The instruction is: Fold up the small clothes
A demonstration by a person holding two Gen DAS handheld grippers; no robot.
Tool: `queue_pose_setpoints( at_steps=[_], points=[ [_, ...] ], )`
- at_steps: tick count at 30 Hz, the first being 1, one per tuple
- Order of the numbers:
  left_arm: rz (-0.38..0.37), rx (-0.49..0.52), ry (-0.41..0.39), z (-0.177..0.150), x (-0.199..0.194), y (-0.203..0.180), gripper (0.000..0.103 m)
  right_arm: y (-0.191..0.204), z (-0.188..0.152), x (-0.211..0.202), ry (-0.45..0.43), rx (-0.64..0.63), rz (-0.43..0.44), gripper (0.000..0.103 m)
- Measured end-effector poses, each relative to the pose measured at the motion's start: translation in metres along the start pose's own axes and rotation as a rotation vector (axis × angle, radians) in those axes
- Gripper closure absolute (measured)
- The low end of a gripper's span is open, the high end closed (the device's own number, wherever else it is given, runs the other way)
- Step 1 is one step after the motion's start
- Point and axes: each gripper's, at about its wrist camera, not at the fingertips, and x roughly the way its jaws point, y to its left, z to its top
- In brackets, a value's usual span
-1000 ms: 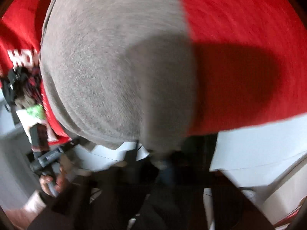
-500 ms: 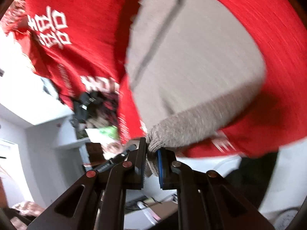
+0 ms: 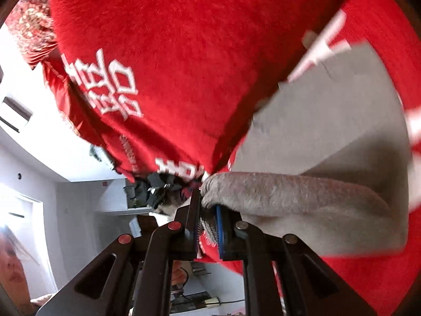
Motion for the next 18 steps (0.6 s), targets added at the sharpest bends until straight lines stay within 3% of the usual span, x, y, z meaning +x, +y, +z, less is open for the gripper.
queue_pose_setpoints(
  at_steps=[6, 11, 14, 16, 18],
  points=[
    [0.093, -0.016, 0.038, 0.056, 0.073, 0.011, 0.090, -0.025, 0.068, 0.027, -0.009, 0.022, -0.072, 0.095],
    [0.204, -0.056, 0.116, 0.063, 0.117, 0.027, 0.089, -0.073, 0.099, 0.034, -0.070, 0.166, -0.144, 0.096],
    [0.226, -0.075, 0.162, 0.064, 0.120, 0.033, 0.086, -0.087, 0.104, 0.035, -0.060, 0.203, -0.183, 0.096],
    [0.280, -0.045, 0.130, 0.067, 0.109, 0.030, 0.061, -0.090, 0.103, 0.032, -0.043, 0.205, -0.199, 0.095],
    [0.328, -0.021, 0.071, 0.071, 0.092, 0.027, 0.014, -0.090, 0.102, 0.029, -0.029, 0.191, -0.225, 0.092]
  ],
)
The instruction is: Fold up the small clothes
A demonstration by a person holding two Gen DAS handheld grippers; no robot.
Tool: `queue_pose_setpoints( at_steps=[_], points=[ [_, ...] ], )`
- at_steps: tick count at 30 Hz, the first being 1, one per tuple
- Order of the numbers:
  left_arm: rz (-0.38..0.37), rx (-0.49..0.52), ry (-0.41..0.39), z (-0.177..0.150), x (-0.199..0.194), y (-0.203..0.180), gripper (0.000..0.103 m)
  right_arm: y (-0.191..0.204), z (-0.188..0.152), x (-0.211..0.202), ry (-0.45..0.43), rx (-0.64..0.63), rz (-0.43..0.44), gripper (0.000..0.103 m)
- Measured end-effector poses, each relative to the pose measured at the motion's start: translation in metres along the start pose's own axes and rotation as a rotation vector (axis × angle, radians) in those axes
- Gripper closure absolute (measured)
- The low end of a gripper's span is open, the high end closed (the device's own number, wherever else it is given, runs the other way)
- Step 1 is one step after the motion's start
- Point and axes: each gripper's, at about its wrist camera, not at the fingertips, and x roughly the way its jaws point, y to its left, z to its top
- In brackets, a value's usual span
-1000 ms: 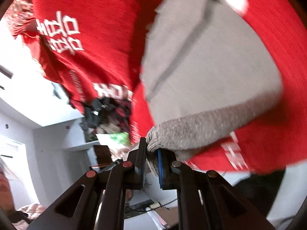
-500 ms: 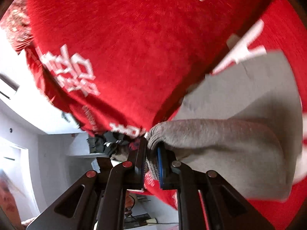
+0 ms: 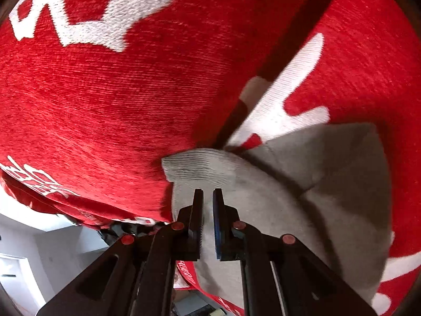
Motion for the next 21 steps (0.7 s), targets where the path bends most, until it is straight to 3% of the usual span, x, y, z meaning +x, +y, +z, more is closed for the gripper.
queue_pose_setpoints(
  at_steps=[2, 6, 8, 9, 15, 19, 21],
  points=[
    [0.001, -0.017, -0.049, 0.005, -0.018, 0.009, 0.007, 0.004, 0.000, -0.003, 0.011, -0.049, -0.059, 0.092],
    [0.029, -0.029, -0.017, 0.003, -0.024, 0.022, 0.007, 0.026, -0.005, -0.002, 0.043, -0.214, -0.240, 0.089],
    [0.055, -0.027, 0.010, -0.010, -0.022, 0.027, 0.007, 0.032, -0.013, -0.004, 0.061, -0.263, -0.283, 0.071],
    [0.057, -0.026, 0.030, -0.021, -0.020, 0.031, 0.007, 0.032, -0.021, -0.007, 0.072, -0.283, -0.294, 0.056],
    [0.017, -0.083, 0.190, -0.093, 0.005, 0.053, 0.007, 0.007, -0.060, -0.027, 0.112, -0.303, -0.375, 0.055],
    [-0.005, -0.096, 0.235, -0.119, 0.017, 0.061, 0.008, -0.013, -0.075, -0.031, 0.137, -0.291, -0.380, 0.055],
    [-0.015, -0.088, 0.230, -0.128, 0.018, 0.063, 0.019, -0.019, -0.075, -0.032, 0.126, -0.292, -0.382, 0.055]
  ],
)
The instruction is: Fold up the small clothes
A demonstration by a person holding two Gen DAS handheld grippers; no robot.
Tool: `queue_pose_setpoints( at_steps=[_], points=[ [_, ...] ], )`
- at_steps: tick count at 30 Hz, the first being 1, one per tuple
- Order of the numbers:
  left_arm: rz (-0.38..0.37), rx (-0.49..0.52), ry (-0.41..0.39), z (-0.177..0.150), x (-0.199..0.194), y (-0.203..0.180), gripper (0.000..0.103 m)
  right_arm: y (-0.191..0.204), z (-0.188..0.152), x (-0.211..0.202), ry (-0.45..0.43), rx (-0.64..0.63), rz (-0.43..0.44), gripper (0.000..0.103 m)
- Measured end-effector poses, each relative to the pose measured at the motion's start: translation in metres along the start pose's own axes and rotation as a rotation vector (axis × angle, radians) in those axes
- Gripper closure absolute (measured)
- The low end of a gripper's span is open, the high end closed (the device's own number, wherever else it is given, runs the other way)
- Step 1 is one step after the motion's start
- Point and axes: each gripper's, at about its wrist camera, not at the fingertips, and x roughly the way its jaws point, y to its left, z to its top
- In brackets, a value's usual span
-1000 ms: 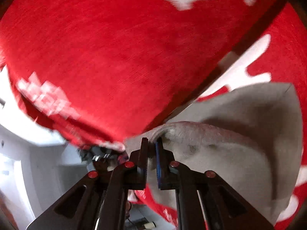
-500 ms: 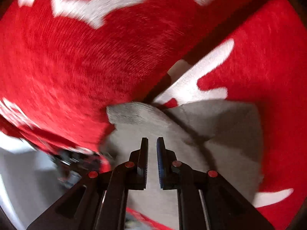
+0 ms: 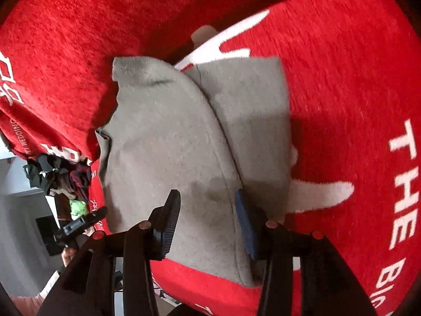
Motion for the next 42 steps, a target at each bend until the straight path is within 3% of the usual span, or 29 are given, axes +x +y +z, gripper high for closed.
queue_pose_setpoints(
  at_steps=[6, 10, 11, 12, 14, 15, 16, 21, 24, 30, 32, 36, 37, 39, 42],
  points=[
    [-0.044, 0.051, 0.015, -0.015, 0.003, 0.009, 0.020, 0.005, -0.011, -0.009, -0.079, 0.047, -0.042, 0.060],
    [-0.060, 0.070, 0.026, -0.020, 0.009, 0.020, 0.020, 0.002, -0.024, -0.006, -0.063, 0.036, -0.108, 0.060],
    [-0.066, 0.065, 0.020, -0.020, 0.010, 0.022, 0.031, 0.000, -0.025, -0.003, -0.052, 0.047, -0.096, 0.060],
    [-0.069, 0.063, 0.021, -0.022, 0.008, 0.021, 0.055, -0.002, -0.026, -0.001, -0.046, 0.055, -0.084, 0.060],
    [-0.094, 0.061, 0.034, -0.026, 0.010, 0.032, 0.078, 0.000, -0.027, 0.003, -0.037, 0.067, -0.042, 0.065],
    [-0.094, 0.072, 0.022, -0.028, 0.006, 0.033, 0.089, 0.001, -0.027, 0.004, -0.032, 0.069, -0.026, 0.082],
    [-0.110, 0.088, 0.012, -0.031, 0.002, 0.033, 0.092, 0.001, -0.028, 0.005, -0.022, 0.077, -0.002, 0.094],
    [-0.264, 0.061, -0.039, -0.040, -0.033, 0.044, 0.095, 0.007, -0.038, -0.014, -0.040, 0.081, 0.155, 0.096],
    [-0.250, 0.093, -0.040, -0.042, -0.041, 0.046, 0.095, 0.013, -0.048, -0.023, -0.019, 0.051, 0.179, 0.096],
    [-0.127, 0.084, 0.019, -0.054, -0.009, 0.080, 0.095, -0.022, -0.064, -0.018, 0.020, 0.104, 0.077, 0.098],
    [-0.129, 0.070, 0.022, -0.056, -0.007, 0.086, 0.095, -0.035, -0.068, -0.017, 0.015, 0.129, 0.057, 0.098],
    [-0.048, 0.071, 0.018, -0.060, -0.011, 0.087, 0.095, -0.037, -0.071, -0.016, 0.029, 0.107, 0.001, 0.098],
    [0.002, 0.078, 0.013, -0.061, -0.016, 0.084, 0.095, -0.034, -0.071, -0.016, 0.035, 0.096, -0.018, 0.098],
    [0.033, 0.078, -0.024, -0.061, -0.034, 0.088, 0.095, -0.032, -0.071, -0.019, 0.040, 0.093, -0.045, 0.098],
    [0.000, 0.075, -0.104, -0.053, -0.065, 0.080, 0.095, -0.023, -0.070, -0.031, -0.011, 0.113, -0.127, 0.098]
  ],
)
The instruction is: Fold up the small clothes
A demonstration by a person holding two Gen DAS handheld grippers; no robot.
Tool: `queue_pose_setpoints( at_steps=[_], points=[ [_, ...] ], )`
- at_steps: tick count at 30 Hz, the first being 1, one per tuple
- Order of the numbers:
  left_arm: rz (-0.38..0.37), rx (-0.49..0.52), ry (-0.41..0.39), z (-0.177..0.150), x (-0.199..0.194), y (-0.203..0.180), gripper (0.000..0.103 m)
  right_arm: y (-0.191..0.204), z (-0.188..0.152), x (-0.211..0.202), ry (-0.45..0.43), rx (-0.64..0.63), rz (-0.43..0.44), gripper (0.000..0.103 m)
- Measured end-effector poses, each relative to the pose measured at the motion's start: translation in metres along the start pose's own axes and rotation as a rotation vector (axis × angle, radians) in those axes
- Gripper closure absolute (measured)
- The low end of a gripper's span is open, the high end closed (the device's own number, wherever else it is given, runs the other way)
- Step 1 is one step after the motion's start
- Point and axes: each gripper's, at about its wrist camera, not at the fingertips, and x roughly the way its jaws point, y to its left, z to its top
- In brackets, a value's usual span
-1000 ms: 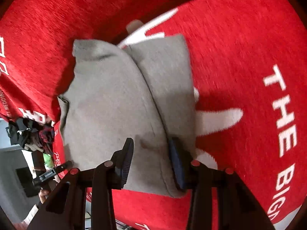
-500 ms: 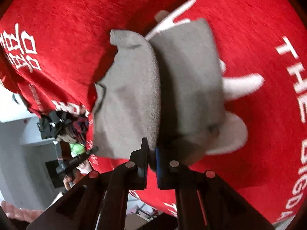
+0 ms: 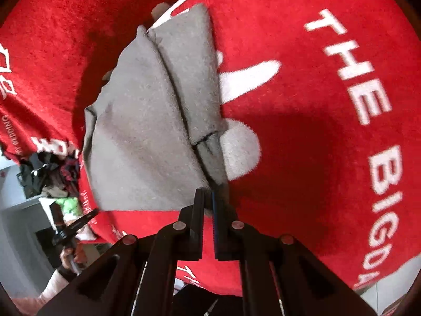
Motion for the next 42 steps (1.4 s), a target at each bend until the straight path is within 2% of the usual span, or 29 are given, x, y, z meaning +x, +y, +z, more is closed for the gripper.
queue_pose_setpoints(
  at_steps=[2, 5, 9, 13, 17, 18, 20, 24, 26, 28, 30, 31, 35, 36, 38, 39, 40, 42],
  points=[
    [-0.023, 0.019, -0.049, 0.013, -0.014, -0.013, 0.095, 0.009, 0.000, -0.025, -0.111, 0.004, -0.011, 0.097],
    [-0.064, 0.071, -0.084, 0.035, -0.012, -0.054, 0.095, 0.025, 0.009, -0.041, -0.173, -0.004, 0.040, 0.097],
    [-0.105, 0.136, -0.081, 0.081, 0.019, -0.104, 0.095, 0.059, 0.047, -0.022, -0.161, -0.044, 0.056, 0.097],
    [-0.068, 0.151, -0.079, 0.113, 0.057, -0.145, 0.095, 0.095, 0.084, 0.013, -0.143, -0.078, 0.072, 0.097],
    [0.025, 0.119, -0.100, 0.137, 0.080, -0.143, 0.095, 0.118, 0.112, 0.048, -0.124, -0.115, 0.073, 0.097],
    [0.064, 0.102, -0.110, 0.145, 0.085, -0.136, 0.095, 0.119, 0.116, 0.056, -0.115, -0.115, 0.062, 0.097],
    [0.095, 0.079, -0.130, 0.153, 0.087, -0.122, 0.095, 0.113, 0.123, 0.069, -0.096, -0.103, 0.040, 0.097],
    [0.207, 0.024, -0.168, 0.168, 0.079, -0.096, 0.095, 0.097, 0.132, 0.064, -0.137, -0.065, 0.037, 0.102],
    [0.219, -0.019, -0.163, 0.172, 0.073, -0.081, 0.095, 0.088, 0.136, 0.059, -0.146, -0.045, 0.036, 0.102],
    [0.211, -0.043, -0.150, 0.169, 0.065, -0.070, 0.095, 0.084, 0.138, 0.055, -0.148, -0.027, 0.035, 0.102],
    [0.199, -0.025, -0.145, 0.159, 0.054, -0.066, 0.095, 0.084, 0.137, 0.047, -0.161, -0.022, 0.004, 0.101],
    [0.180, -0.014, -0.139, 0.151, 0.048, -0.064, 0.095, 0.084, 0.137, 0.045, -0.164, -0.023, -0.002, 0.097],
    [0.048, 0.017, -0.083, 0.106, 0.030, -0.062, 0.095, 0.087, 0.114, 0.025, -0.152, -0.029, 0.029, 0.096],
    [0.030, 0.019, -0.064, 0.094, 0.028, -0.063, 0.095, 0.087, 0.102, 0.020, -0.140, -0.025, 0.061, 0.092],
    [0.019, 0.017, -0.037, 0.074, 0.027, -0.063, 0.095, 0.086, 0.077, 0.016, -0.108, -0.020, 0.105, 0.065],
    [0.024, 0.015, -0.019, 0.061, 0.027, -0.063, 0.095, 0.083, 0.068, 0.015, -0.098, -0.019, 0.117, 0.043],
    [0.029, 0.017, -0.011, 0.051, 0.027, -0.063, 0.095, 0.083, 0.055, 0.015, -0.085, -0.018, 0.133, 0.040],
    [0.021, 0.027, -0.008, 0.029, 0.026, -0.062, 0.094, 0.077, 0.028, 0.021, -0.040, 0.000, 0.151, 0.040]
  ],
)
